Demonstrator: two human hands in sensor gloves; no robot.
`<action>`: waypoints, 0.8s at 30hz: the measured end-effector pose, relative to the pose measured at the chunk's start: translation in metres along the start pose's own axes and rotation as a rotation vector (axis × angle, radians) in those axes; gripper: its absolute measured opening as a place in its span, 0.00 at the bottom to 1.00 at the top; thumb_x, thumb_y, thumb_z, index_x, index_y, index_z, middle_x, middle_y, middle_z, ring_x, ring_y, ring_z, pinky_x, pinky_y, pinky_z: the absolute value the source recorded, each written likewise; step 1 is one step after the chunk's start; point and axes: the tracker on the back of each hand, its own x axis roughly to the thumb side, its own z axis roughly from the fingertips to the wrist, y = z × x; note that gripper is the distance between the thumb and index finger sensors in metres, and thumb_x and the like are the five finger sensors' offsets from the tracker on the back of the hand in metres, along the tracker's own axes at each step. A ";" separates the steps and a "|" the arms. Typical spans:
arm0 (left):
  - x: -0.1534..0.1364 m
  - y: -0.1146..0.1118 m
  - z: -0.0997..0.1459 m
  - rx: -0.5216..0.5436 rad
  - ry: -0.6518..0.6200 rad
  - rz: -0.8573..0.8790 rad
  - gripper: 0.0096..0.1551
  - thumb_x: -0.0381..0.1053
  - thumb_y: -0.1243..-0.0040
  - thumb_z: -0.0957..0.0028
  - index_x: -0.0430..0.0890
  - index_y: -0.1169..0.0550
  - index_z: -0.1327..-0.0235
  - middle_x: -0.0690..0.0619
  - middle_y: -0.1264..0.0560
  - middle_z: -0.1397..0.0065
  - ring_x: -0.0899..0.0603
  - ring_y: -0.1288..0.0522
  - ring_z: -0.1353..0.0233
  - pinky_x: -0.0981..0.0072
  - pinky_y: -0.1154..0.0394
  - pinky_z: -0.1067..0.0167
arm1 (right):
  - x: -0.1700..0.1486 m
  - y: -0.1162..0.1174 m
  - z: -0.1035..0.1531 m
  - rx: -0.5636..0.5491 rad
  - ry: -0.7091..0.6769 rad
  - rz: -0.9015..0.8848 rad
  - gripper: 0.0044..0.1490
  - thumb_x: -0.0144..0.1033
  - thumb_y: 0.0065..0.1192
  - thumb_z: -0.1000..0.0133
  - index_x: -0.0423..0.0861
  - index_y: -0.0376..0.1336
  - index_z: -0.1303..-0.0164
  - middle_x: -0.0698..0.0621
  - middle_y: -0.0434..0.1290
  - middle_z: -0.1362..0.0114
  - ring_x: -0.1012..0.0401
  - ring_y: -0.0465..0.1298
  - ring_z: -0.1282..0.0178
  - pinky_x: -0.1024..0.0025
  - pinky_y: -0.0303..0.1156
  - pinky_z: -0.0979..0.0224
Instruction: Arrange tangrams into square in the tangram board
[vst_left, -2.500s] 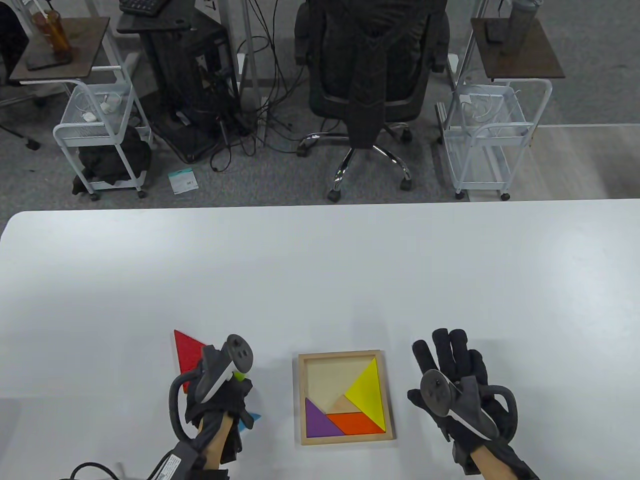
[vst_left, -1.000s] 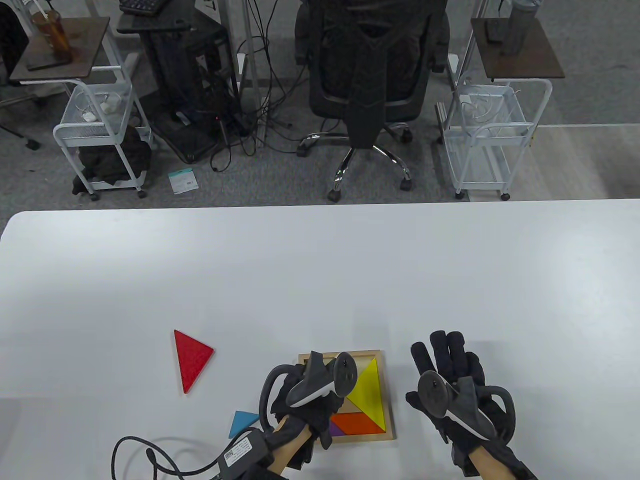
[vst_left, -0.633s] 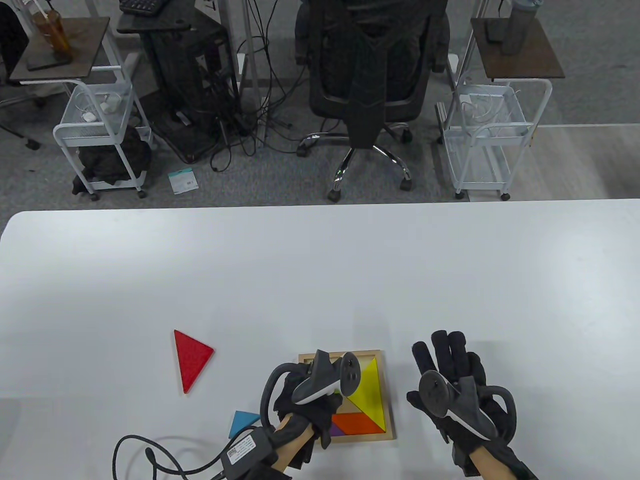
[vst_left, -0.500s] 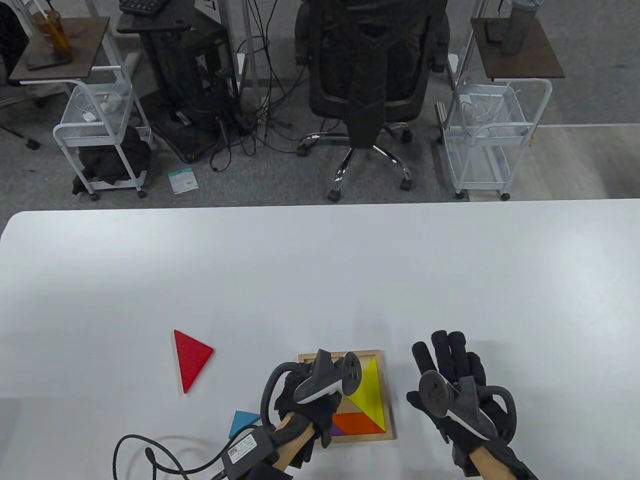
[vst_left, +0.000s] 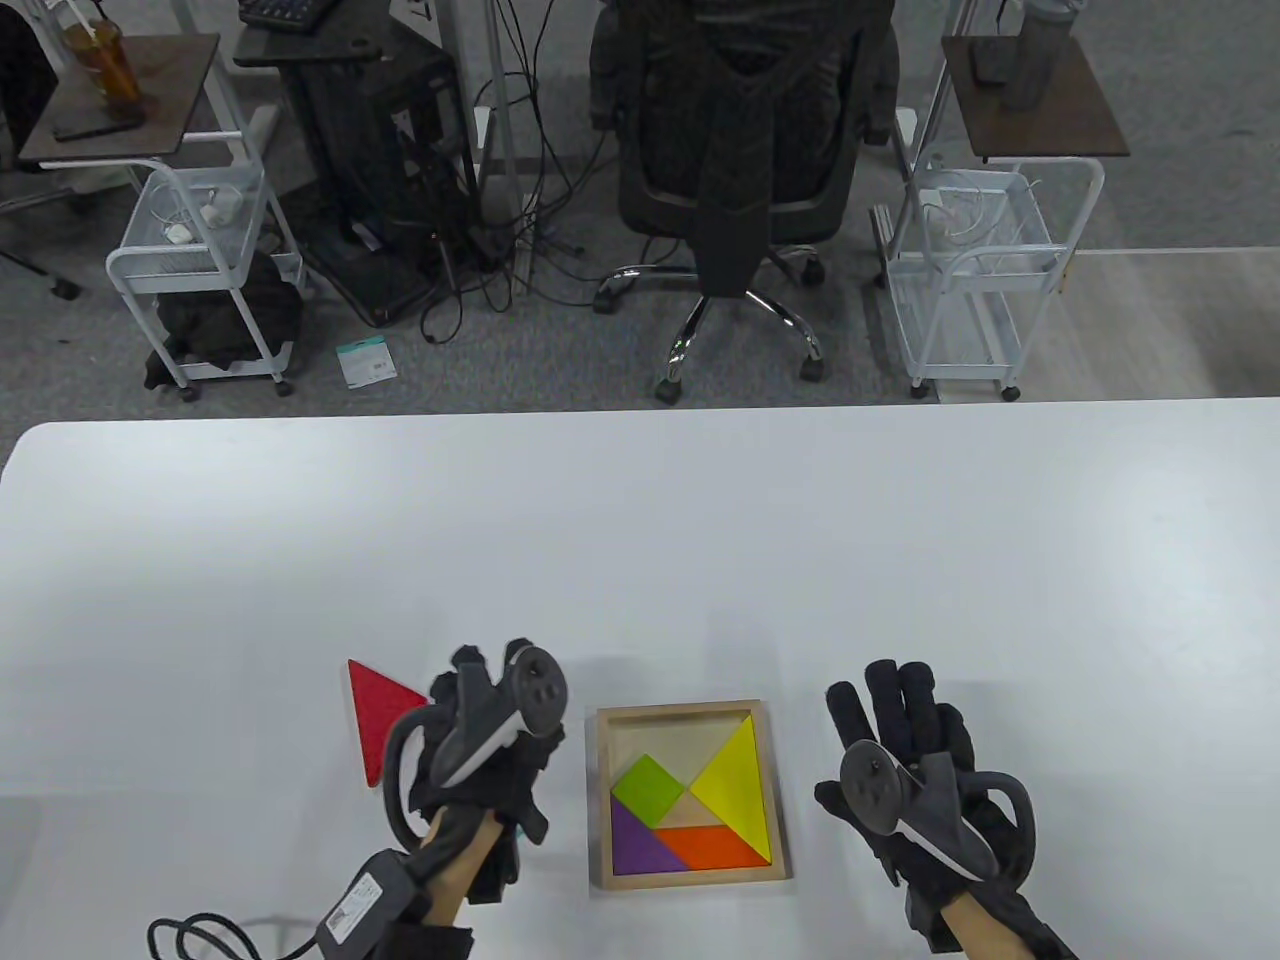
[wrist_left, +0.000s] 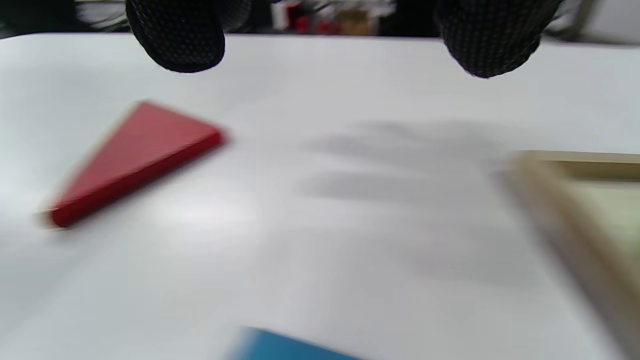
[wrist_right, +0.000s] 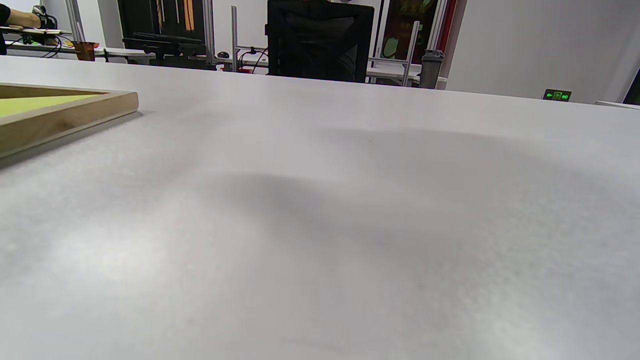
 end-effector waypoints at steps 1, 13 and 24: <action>-0.015 0.000 -0.010 -0.042 0.062 0.013 0.55 0.64 0.44 0.43 0.50 0.61 0.19 0.21 0.59 0.20 0.16 0.45 0.24 0.35 0.30 0.32 | 0.000 0.000 0.000 0.002 -0.001 0.001 0.55 0.70 0.39 0.60 0.71 0.25 0.28 0.59 0.14 0.22 0.56 0.18 0.19 0.53 0.35 0.13; -0.078 -0.016 -0.075 -0.412 0.241 0.096 0.58 0.61 0.39 0.45 0.57 0.66 0.25 0.18 0.59 0.22 0.18 0.42 0.26 0.43 0.30 0.32 | -0.001 0.001 0.000 0.002 0.016 0.002 0.55 0.70 0.39 0.60 0.71 0.25 0.28 0.59 0.14 0.23 0.56 0.17 0.20 0.52 0.34 0.13; -0.076 -0.014 -0.085 -0.378 0.251 0.010 0.52 0.57 0.35 0.47 0.57 0.56 0.24 0.21 0.52 0.24 0.22 0.33 0.33 0.54 0.23 0.38 | -0.003 0.001 0.000 0.028 0.028 -0.005 0.55 0.70 0.39 0.60 0.71 0.24 0.28 0.59 0.14 0.23 0.56 0.16 0.20 0.53 0.34 0.13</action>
